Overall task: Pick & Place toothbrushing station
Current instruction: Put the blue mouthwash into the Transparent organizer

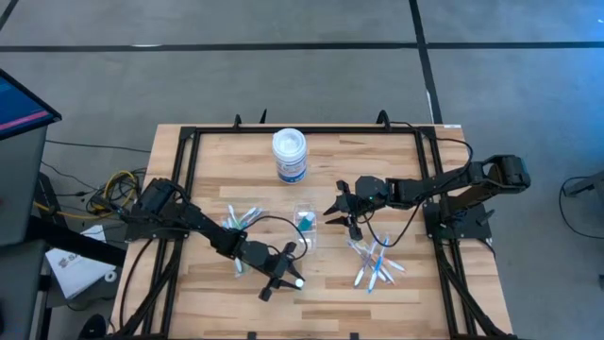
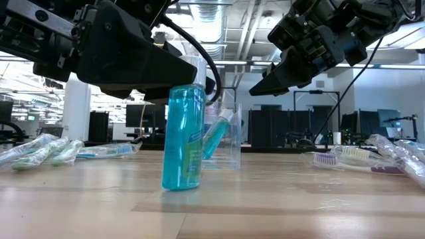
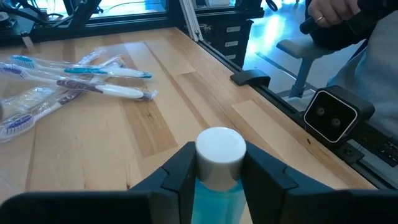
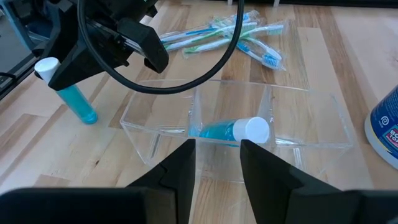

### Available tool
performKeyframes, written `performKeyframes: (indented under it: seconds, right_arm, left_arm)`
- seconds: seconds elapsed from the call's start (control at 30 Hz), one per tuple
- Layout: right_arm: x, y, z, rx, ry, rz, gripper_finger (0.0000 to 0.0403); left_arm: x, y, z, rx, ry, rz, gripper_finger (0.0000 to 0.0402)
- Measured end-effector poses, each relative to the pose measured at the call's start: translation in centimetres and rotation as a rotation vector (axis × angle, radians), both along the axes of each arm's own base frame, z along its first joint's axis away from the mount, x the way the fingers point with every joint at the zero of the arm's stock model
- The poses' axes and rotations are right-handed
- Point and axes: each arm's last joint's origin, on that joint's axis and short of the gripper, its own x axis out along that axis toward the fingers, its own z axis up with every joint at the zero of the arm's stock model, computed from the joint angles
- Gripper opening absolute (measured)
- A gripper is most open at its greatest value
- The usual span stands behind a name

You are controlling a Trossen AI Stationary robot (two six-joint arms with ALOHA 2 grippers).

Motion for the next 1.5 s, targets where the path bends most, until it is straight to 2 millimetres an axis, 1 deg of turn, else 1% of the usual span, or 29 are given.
performKeyframes:
  seconds: [0.3,0.5,0.77,0.83,1.07,1.23,1.5]
  right_arm:
    - [0.0,0.0,0.0,0.0,0.0,0.0,0.0118]
    - [0.0,0.0,0.0,0.0,0.0,0.0,0.0118]
    - [0.0,0.0,0.0,0.0,-0.001,0.0,0.0118]
    - [0.0,0.0,0.0,0.0,0.0,-0.001,0.0118]
    - [0.0,0.0,0.0,0.0,0.0,0.0,0.0118]
    - [0.0,0.0,0.0,0.0,-0.002,0.0,0.0118]
    - [0.0,0.0,0.0,0.0,-0.002,0.0,0.0118]
  left_arm:
    - [0.0,0.0,0.3,-0.014,-0.01,0.001,0.0098]
    - [-0.1,0.1,1.2,-0.045,-0.016,0.01,0.0098]
    - [-0.5,0.2,4.0,-0.065,-0.076,0.01,0.0098]
    - [-0.7,0.4,4.8,-0.053,-0.09,0.035,0.0098]
    - [-1.1,1.6,6.7,0.007,-0.096,0.212,0.0098]
    - [-0.9,2.9,7.7,-0.001,-0.12,0.267,0.0098]
    - [-0.3,5.0,7.6,0.005,-0.109,0.334,0.0098]
